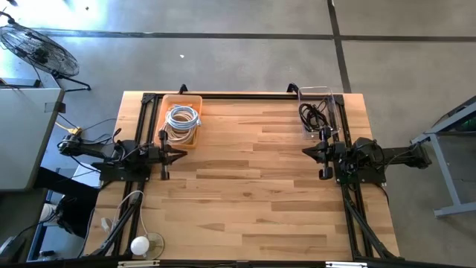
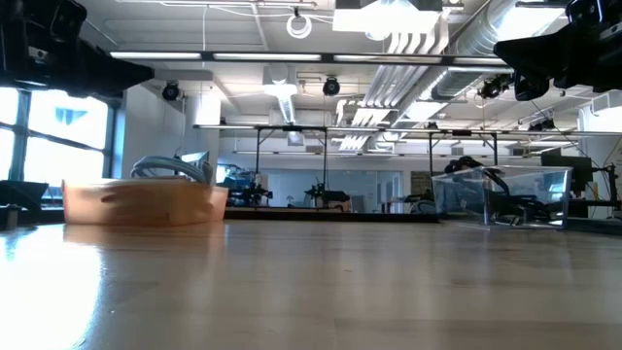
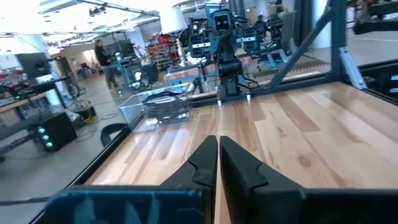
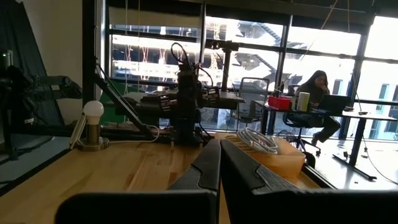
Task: Sort HDMI cables
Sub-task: Return to Home Position
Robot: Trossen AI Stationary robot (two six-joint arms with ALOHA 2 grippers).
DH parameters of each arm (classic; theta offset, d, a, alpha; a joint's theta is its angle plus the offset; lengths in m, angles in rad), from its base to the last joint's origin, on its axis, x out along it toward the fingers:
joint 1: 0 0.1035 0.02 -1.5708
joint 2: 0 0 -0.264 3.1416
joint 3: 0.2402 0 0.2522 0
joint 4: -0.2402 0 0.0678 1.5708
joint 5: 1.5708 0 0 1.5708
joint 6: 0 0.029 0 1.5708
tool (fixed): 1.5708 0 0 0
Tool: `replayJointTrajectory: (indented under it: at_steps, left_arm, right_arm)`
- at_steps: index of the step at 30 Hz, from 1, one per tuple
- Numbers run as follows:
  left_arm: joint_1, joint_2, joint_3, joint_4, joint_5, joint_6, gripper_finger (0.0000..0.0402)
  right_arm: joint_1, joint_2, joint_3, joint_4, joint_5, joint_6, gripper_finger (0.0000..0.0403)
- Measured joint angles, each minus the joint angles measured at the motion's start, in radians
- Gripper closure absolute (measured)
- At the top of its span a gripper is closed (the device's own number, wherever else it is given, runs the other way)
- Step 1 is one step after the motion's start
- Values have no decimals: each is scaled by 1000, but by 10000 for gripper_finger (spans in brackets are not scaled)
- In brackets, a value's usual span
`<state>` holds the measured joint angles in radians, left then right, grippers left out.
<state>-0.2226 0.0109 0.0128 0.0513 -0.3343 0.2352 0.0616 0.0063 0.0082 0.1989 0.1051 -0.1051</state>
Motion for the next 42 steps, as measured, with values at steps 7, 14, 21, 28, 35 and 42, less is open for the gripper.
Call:
replayJointTrajectory:
  at_steps: [7, 14, 21, 28, 35, 42]
  left_arm:
    - [0, 0, 0, -9, 114, 4, 390]
    - [0, 0, 0, -9, 135, 3, 383]
    - [0, 0, 0, -9, 135, 3, 383]
    - [0, 0, 0, -9, 134, 3, 383]
    - [0, 0, 0, -9, 134, 3, 383]
    - [0, 0, 0, -9, 133, 3, 383]
  right_arm:
    - [0, 0, 0, 0, 0, 0, 403]
    - [0, 0, 0, 0, 0, 0, 403]
    - [0, 0, 0, 0, 0, 0, 403]
    - [0, 0, 0, 0, 0, 0, 403]
    - [0, 0, 0, 0, 0, 0, 403]
    - [0, 0, 0, 0, 0, 0, 403]
